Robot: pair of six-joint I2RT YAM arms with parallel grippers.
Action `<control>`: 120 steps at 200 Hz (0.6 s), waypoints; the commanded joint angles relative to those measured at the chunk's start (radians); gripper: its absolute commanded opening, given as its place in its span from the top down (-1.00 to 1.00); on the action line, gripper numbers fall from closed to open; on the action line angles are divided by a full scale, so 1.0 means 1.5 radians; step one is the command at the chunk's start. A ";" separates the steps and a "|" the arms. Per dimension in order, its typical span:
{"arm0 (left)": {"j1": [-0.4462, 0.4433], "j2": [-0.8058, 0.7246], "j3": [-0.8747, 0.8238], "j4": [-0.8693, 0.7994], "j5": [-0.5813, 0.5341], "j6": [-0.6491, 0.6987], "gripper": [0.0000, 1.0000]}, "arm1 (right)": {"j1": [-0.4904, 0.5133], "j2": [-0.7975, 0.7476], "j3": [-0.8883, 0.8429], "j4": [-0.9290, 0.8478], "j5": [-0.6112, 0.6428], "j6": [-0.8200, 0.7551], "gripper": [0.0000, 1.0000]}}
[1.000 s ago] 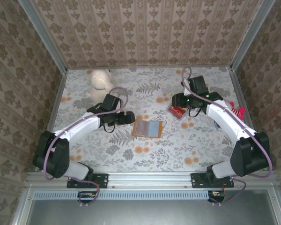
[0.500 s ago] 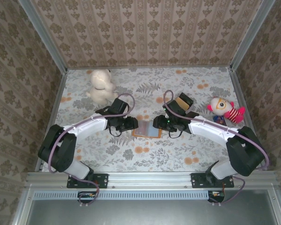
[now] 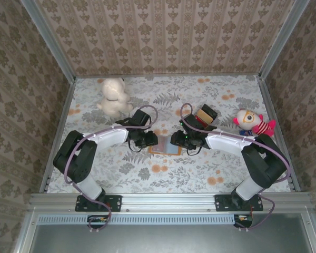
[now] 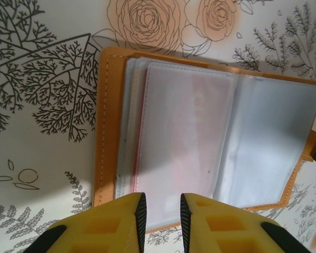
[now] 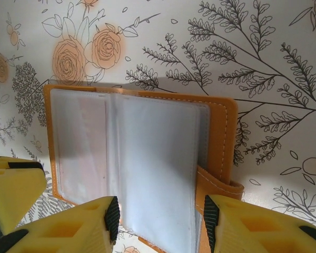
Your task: Take the credit cards out of the card holder
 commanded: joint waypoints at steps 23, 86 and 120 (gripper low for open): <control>-0.003 0.016 0.019 -0.007 -0.002 -0.003 0.46 | 0.001 0.021 -0.001 0.000 -0.013 -0.005 0.02; -0.004 0.030 0.018 -0.003 -0.001 -0.003 0.46 | 0.001 0.036 0.000 -0.007 -0.014 -0.015 0.00; -0.004 0.046 0.027 -0.007 0.004 0.006 0.41 | 0.001 0.041 0.001 -0.009 -0.014 -0.017 0.00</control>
